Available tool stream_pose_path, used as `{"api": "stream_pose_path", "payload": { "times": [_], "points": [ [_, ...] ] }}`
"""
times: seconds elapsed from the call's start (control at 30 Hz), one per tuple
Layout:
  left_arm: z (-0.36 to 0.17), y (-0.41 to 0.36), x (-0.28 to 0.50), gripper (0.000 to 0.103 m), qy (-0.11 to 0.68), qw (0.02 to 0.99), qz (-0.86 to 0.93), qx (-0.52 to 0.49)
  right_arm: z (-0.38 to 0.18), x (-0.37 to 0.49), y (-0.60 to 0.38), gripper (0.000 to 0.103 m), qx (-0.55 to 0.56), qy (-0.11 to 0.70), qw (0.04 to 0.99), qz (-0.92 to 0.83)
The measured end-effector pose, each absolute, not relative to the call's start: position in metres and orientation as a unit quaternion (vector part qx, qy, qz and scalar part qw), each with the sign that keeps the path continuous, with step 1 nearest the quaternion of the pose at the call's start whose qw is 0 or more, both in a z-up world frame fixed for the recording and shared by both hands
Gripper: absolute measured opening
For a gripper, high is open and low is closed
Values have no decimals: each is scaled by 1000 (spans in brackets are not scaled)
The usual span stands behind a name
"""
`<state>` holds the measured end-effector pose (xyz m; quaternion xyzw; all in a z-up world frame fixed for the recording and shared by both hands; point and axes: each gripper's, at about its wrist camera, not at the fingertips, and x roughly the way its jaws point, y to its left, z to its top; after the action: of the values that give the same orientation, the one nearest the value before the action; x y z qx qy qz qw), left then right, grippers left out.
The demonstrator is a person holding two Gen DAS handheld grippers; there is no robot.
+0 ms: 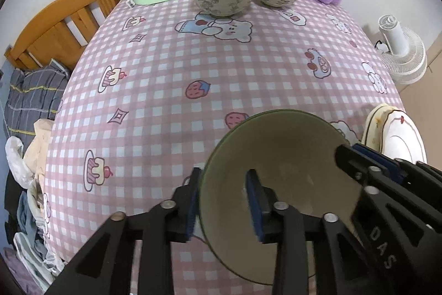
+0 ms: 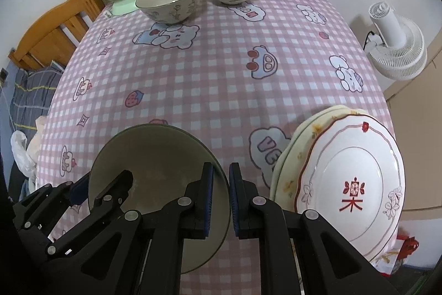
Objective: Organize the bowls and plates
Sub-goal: 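Lift the grey-green bowl and carry it toward the plate stack, then lower the grey-green bowl onto the tablecloth and open both grippers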
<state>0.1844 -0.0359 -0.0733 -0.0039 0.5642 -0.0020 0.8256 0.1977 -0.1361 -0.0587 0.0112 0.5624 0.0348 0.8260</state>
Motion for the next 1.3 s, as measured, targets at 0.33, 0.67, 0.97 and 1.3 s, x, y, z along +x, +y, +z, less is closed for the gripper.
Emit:
{"api": "stream_pose_path", "payload": {
  "times": [0.33,0.67,0.97,1.3],
  "points": [
    [-61,-36,181,67,548,836,2,-13,-51,199,-137,54,19,547,834,70],
    [-38,-42,173,72,511,859,21,-14,-28,195,-142,66,12,511,854,99],
    [-6,-34,187,71,466,884,36,-20,7,207,-138,67,-2,467,877,111],
    [22,-21,248,66,431,901,32,-21,37,261,-127,67,2,433,897,90]
  ]
}}
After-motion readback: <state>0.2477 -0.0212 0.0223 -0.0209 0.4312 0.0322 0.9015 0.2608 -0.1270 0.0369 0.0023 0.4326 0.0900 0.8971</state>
